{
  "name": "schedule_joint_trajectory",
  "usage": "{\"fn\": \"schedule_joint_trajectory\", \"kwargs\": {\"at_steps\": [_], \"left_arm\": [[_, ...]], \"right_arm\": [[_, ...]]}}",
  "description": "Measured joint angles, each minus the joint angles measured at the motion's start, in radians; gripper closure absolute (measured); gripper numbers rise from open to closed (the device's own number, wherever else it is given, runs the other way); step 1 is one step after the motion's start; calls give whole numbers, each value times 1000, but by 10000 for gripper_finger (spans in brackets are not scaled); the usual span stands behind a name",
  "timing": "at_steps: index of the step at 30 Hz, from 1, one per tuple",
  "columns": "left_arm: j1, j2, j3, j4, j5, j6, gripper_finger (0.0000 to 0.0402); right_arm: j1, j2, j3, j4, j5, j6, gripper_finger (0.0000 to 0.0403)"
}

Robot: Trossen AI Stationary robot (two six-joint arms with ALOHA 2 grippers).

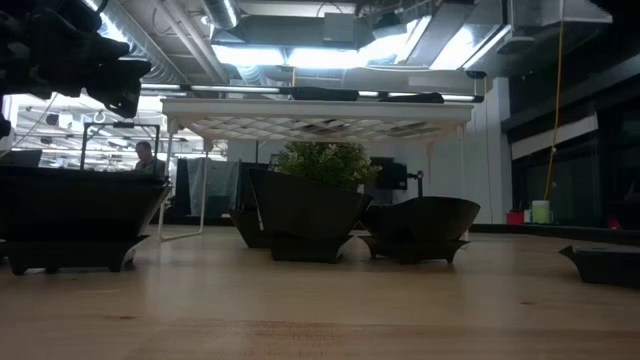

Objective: Pick & Place Mini shaped plates
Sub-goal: Put the black square plate on the shelf

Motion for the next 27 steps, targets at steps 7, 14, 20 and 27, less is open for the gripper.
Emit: {"fn": "schedule_joint_trajectory", "kwargs": {"at_steps": [7,14,20,27], "left_arm": [[0,0,0,0,0,0,258],[0,0,0,0,0,0,258],[0,0,0,0,0,0,258],[0,0,0,0,0,0,258]], "right_arm": [[61,0,-60,72,109,64,237],[66,0,-130,112,117,40,237],[51,0,-220,176,126,54,237],[39,0,-271,277,147,24,237]]}}
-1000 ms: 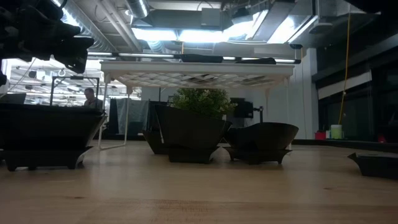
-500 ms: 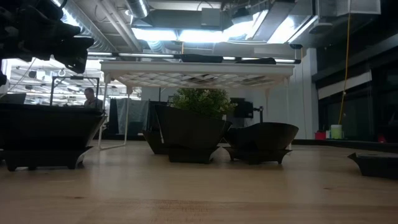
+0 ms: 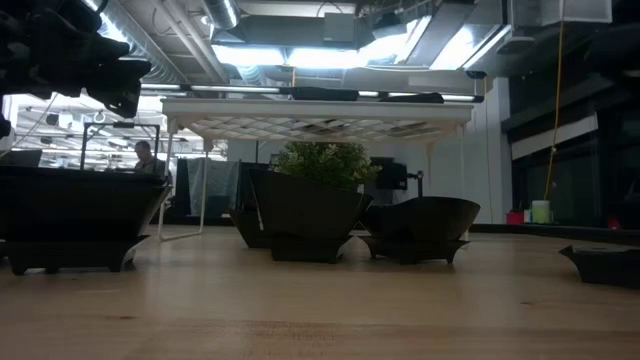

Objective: Pick & Place Mini shaped plates
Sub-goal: Put the black square plate on the shelf

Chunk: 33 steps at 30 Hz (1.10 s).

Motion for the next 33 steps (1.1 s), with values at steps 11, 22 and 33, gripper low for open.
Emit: {"fn": "schedule_joint_trajectory", "kwargs": {"at_steps": [11,22,33], "left_arm": [[0,0,0,0,0,0,258],[0,0,0,0,0,0,258],[0,0,0,0,0,0,258]], "right_arm": [[-12,0,-9,14,-19,-89,237],[-47,54,-10,43,-69,-177,238],[-56,57,-10,42,-71,-191,238]]}}
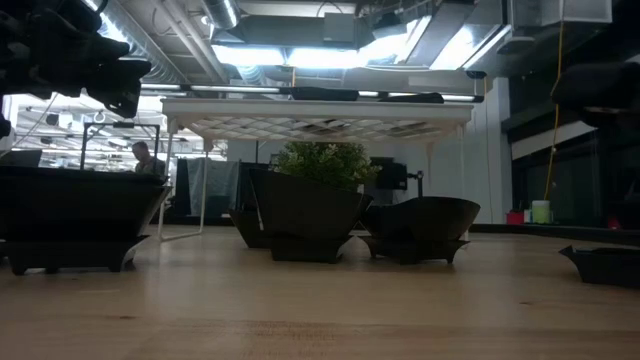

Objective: Pick & Place Mini shaped plates
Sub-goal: Put the black square plate on the shelf

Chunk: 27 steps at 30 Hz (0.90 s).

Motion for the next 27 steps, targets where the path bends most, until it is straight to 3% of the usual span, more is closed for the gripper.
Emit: {"fn": "schedule_joint_trajectory", "kwargs": {"at_steps": [5,19,27], "left_arm": [[0,0,0,0,0,0,258],[0,0,0,0,0,0,258],[0,0,0,0,0,0,258]], "right_arm": [[0,0,0,0,0,-4,250],[0,0,2,3,-13,15,390],[0,0,53,-2,-16,14,390]]}}
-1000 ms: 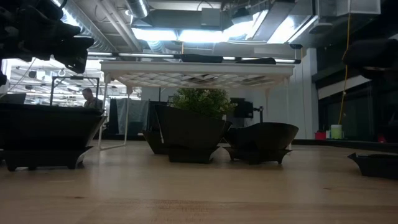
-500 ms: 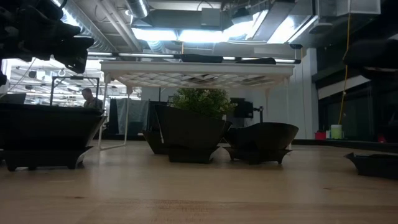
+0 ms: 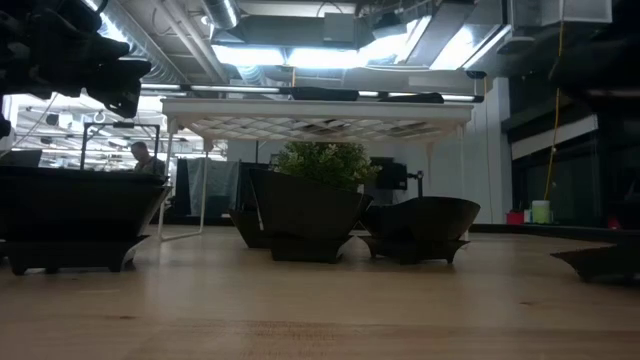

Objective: Pick & Place Mini shaped plates
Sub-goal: Put the black square plate on the shelf

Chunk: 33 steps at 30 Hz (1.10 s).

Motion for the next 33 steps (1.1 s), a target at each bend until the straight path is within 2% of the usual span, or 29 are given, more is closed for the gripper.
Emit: {"fn": "schedule_joint_trajectory", "kwargs": {"at_steps": [11,16,33], "left_arm": [[0,0,0,0,0,0,258],[0,0,0,0,0,0,258],[0,0,0,0,0,0,258]], "right_arm": [[-1,0,164,-135,7,-53,399],[-11,0,241,-185,46,-107,399],[-195,0,475,-163,62,-548,400]]}}
